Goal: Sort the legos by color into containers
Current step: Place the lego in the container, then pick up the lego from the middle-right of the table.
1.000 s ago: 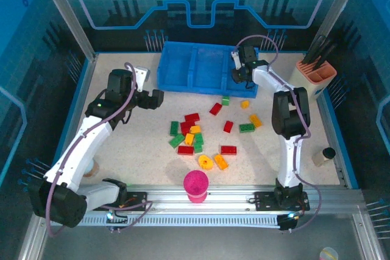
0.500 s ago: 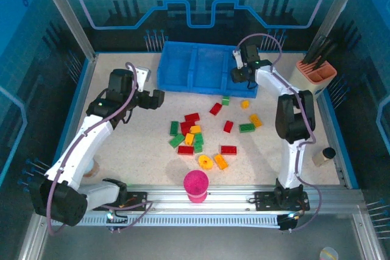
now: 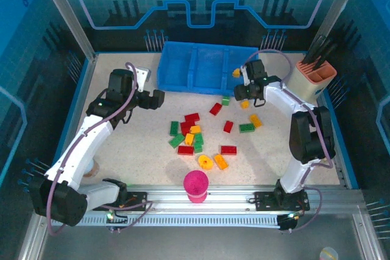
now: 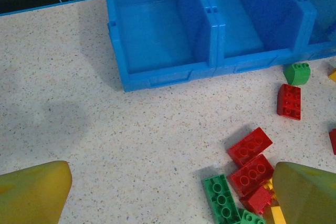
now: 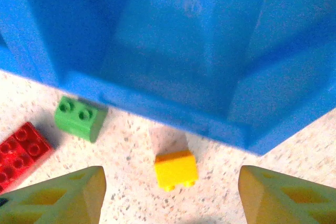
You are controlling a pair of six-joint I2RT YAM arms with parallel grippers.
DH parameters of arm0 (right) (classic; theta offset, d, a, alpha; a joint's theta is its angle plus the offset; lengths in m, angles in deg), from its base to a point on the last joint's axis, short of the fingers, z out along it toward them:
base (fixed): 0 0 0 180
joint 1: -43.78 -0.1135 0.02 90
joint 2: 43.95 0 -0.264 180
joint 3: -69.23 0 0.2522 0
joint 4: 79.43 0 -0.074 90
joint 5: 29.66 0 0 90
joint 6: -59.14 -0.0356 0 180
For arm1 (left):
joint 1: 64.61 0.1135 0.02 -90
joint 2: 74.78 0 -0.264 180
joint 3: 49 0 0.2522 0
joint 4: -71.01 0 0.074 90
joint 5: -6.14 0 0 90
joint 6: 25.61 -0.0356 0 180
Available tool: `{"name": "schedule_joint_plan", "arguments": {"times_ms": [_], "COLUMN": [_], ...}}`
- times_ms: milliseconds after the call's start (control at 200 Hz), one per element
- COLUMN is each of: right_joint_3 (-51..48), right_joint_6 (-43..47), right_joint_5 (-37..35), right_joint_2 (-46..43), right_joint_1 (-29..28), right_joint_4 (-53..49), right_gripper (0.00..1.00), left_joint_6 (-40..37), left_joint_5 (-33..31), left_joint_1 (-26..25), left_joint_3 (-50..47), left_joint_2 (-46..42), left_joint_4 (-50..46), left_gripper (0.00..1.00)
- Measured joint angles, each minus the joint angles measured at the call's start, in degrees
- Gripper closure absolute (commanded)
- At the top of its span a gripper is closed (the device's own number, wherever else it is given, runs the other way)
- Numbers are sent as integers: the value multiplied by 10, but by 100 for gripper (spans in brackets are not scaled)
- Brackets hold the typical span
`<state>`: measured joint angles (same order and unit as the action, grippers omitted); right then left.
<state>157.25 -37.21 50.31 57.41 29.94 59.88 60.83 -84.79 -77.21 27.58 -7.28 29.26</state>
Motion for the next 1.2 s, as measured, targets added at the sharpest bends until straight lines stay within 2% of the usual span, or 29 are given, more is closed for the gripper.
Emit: {"name": "schedule_joint_plan", "arguments": {"times_ms": [285, 625, 906, 1091, 1196], "right_joint_3": [-30, 8, 87, 91, 93], "right_joint_6": [-18, -25, -20, -16, -11], "right_joint_5": [2, 0, -10, -22, -22], "right_joint_2": [17, 89, 143, 162, 165], "right_joint_1": [0, 5, 5, 5, 4], "right_joint_4": [16, -3, -49, -74, -86], "right_gripper": [30, 31, 45, 52, 61], "left_joint_6": [0, 2, 2, 1, 1], "left_joint_5": [0, 6, 6, 6, 6], "left_joint_1": [0, -2, -3, -3, -3], "left_joint_3": [0, 0, 0, 0, 0], "left_joint_2": [0, 2, 16, 24, 29], "left_joint_4": [0, 0, 0, 0, 0], "left_gripper": [1, 1, 1, 1, 1]}}
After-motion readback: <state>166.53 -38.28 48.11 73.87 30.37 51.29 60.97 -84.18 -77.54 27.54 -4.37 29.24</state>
